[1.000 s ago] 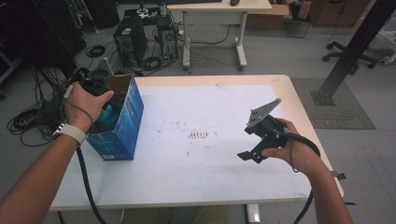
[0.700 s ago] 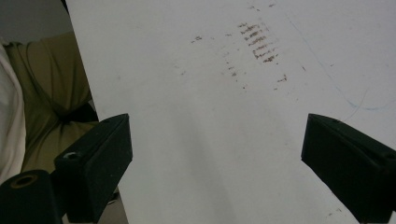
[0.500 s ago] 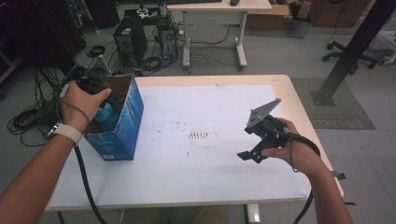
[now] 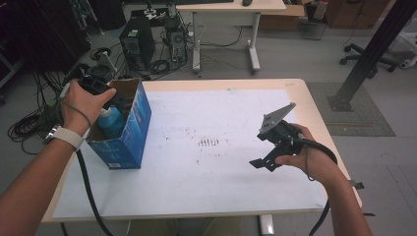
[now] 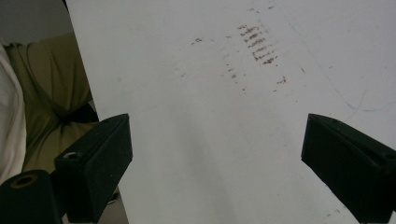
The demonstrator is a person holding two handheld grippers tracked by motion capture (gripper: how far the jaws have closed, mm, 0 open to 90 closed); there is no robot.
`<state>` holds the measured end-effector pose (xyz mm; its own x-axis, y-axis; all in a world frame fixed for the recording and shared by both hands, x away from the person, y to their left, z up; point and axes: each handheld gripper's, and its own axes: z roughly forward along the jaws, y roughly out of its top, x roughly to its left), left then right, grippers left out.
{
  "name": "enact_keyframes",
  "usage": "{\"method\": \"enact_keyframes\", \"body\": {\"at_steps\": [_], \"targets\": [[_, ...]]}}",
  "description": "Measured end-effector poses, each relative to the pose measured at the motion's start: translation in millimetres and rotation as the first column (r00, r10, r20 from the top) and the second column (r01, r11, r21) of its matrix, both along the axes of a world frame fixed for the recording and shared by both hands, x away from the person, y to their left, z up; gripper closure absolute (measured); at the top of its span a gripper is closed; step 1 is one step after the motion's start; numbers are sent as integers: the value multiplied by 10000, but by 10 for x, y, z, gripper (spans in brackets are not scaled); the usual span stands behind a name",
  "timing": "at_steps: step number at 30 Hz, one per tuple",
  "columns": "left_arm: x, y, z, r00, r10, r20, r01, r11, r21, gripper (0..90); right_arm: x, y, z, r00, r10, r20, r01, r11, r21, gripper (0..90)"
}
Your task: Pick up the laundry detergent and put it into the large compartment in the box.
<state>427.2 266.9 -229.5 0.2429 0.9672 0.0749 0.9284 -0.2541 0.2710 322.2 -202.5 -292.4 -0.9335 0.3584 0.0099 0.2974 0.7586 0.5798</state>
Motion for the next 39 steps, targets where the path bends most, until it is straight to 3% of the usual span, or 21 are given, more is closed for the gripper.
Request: {"method": "enact_keyframes", "body": {"at_steps": [10,25,30,33,39], "targets": [[-19,-17,114,9991,-393,136,392,9992,63,136,-6,3,16,10000,25,12,-25,10000,-25,89],[-49,-175,342,9917,-1201,456,1198,9928,83,131,-25,-9,42,10000,-48,-19,48,10000,-73,89],[-67,-229,413,9872,-1490,575,1485,9888,125,131,-25,-4,48,10000,-42,-11,41,10000,-70,89],[-80,-282,434,9833,-1692,669,1664,9850,450,131,-23,5,49,10000,-29,-25,29,10000,-79,89],[-94,-357,485,9745,-2132,698,2111,9768,360,130,-25,8,69,10000,-26,1,26,10000,-72,89]]}}
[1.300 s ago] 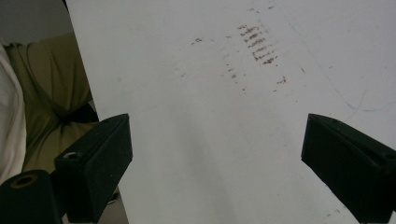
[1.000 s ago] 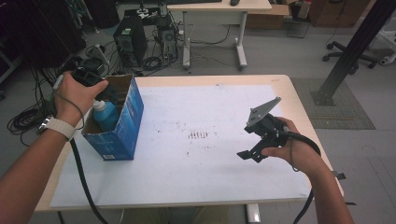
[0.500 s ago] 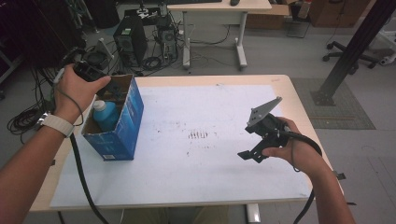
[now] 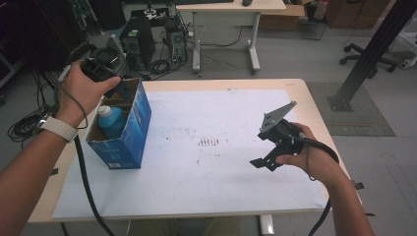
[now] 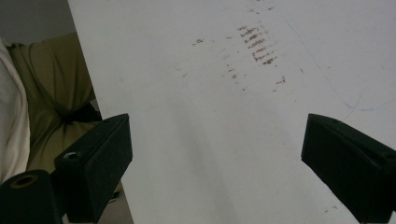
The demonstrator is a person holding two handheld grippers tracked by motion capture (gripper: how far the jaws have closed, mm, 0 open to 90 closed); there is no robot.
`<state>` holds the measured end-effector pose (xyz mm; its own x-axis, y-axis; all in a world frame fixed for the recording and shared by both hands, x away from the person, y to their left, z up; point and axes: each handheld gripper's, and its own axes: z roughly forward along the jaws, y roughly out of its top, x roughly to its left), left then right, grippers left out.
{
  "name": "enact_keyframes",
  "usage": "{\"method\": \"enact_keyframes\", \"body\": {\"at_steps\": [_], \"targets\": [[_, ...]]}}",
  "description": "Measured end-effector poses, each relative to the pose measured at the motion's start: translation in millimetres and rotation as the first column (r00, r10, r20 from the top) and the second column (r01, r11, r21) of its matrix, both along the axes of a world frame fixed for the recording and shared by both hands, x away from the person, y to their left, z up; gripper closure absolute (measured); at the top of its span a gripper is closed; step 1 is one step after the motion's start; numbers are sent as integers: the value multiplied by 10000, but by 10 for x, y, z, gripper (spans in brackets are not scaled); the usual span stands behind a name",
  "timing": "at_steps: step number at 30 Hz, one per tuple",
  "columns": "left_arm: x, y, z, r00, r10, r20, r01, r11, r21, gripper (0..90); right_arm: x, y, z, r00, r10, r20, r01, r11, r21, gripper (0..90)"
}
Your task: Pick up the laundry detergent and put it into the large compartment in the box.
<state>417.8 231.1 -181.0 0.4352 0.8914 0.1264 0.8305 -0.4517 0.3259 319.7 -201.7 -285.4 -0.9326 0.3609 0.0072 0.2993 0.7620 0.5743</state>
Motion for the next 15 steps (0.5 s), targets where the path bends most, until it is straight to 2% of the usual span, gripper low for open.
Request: {"method": "enact_keyframes", "body": {"at_steps": [6,9,15], "targets": [[-9,-72,63,9988,-496,27,496,9988,-9,129,-8,-13,5,10000,-62,-21,62,10000,-17,89],[-20,-116,98,9963,-862,-40,861,9962,-154,125,-9,-13,6,10000,-74,-29,74,10000,-21,89],[-49,-222,158,9905,-1377,58,1378,9904,-101,122,0,-11,7,10000,-85,-34,85,10000,-14,89]]}}
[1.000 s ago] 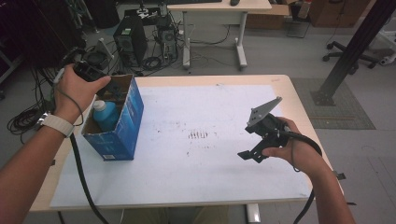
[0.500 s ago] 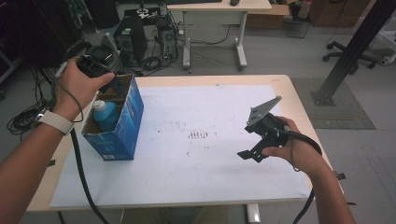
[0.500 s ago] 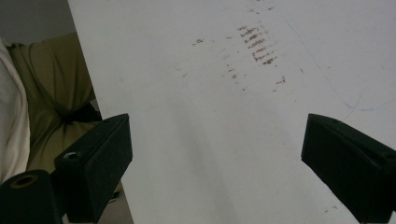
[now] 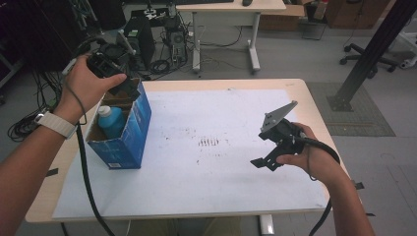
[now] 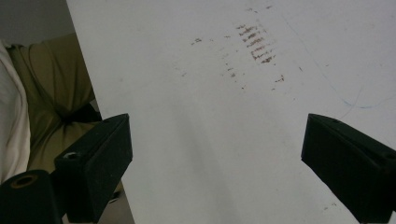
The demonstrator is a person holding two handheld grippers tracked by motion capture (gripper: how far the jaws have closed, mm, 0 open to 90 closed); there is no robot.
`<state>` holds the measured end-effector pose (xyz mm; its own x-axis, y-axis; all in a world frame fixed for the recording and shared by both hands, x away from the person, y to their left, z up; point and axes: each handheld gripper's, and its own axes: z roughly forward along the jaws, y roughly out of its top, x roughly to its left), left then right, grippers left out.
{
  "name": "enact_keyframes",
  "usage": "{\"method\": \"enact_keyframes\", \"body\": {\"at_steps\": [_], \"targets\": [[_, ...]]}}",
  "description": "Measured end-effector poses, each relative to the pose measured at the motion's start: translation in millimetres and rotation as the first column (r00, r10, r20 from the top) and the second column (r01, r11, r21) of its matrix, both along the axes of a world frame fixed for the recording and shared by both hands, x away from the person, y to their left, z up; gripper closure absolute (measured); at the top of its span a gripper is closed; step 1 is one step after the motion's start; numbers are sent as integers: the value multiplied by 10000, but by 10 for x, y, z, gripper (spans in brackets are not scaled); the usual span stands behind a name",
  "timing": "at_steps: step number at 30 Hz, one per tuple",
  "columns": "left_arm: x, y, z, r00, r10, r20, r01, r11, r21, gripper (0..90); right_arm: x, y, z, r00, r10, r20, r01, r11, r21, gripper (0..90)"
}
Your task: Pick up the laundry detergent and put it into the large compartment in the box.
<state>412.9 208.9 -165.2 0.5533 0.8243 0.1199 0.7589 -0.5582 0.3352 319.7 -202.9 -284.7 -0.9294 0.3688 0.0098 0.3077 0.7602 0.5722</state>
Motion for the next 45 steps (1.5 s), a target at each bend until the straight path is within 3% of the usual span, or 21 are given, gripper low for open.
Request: {"method": "enact_keyframes", "body": {"at_steps": [14,24,32,45], "targets": [[-51,-205,55,9949,-1005,32,1006,9949,-125,112,1,-11,-2,10000,-55,-22,55,10000,19,89],[-79,-302,72,9833,-1818,61,1819,9828,-313,104,6,-17,14,10000,-87,5,87,9999,53,89],[-139,-412,67,9668,-2554,101,2556,9661,-355,103,3,-17,19,9999,-107,14,107,9999,58,89],[-226,-571,18,9266,-3760,-3,3756,9257,-440,99,-1,-4,7,10000,-88,-11,88,9999,79,89]]}}
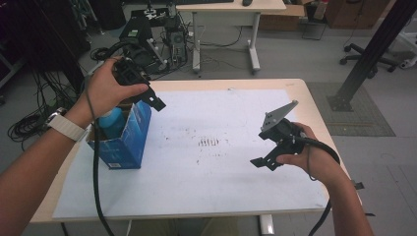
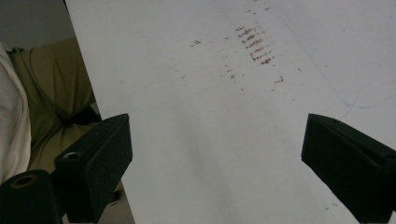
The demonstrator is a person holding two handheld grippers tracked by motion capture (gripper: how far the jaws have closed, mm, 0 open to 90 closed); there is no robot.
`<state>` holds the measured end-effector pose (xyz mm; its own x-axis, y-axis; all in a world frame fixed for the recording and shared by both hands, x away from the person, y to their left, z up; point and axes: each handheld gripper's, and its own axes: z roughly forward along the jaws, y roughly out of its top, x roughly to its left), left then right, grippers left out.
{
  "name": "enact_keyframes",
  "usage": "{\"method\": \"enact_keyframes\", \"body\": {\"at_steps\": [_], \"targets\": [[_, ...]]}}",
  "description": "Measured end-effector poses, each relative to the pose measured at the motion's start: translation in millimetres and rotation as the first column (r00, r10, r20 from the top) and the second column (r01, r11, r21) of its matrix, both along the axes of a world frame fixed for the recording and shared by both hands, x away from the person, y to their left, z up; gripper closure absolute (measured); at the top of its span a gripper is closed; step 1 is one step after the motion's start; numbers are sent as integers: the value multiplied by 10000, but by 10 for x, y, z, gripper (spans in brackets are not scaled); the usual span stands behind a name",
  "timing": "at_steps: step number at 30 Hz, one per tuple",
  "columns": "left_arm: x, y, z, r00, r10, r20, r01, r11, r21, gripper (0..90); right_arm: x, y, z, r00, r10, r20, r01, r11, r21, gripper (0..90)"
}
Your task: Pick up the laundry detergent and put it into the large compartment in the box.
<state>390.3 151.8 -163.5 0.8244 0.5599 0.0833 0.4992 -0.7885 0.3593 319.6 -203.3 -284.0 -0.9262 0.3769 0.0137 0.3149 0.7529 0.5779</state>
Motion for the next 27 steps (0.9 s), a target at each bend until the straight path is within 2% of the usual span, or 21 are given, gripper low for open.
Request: {"method": "enact_keyframes", "body": {"at_steps": [5,14,27], "targets": [[-16,-29,-32,9994,-350,-53,350,9993,96,98,16,-7,-3,10000,3,22,-3,10000,27,89],[-87,-107,-65,9954,-953,98,951,9954,134,97,31,-21,-22,10000,-8,-2,8,10000,58,89],[-183,-202,-231,9896,-1438,-26,1438,9892,265,97,51,2,-26,10000,37,23,-38,10000,89,89]]}}
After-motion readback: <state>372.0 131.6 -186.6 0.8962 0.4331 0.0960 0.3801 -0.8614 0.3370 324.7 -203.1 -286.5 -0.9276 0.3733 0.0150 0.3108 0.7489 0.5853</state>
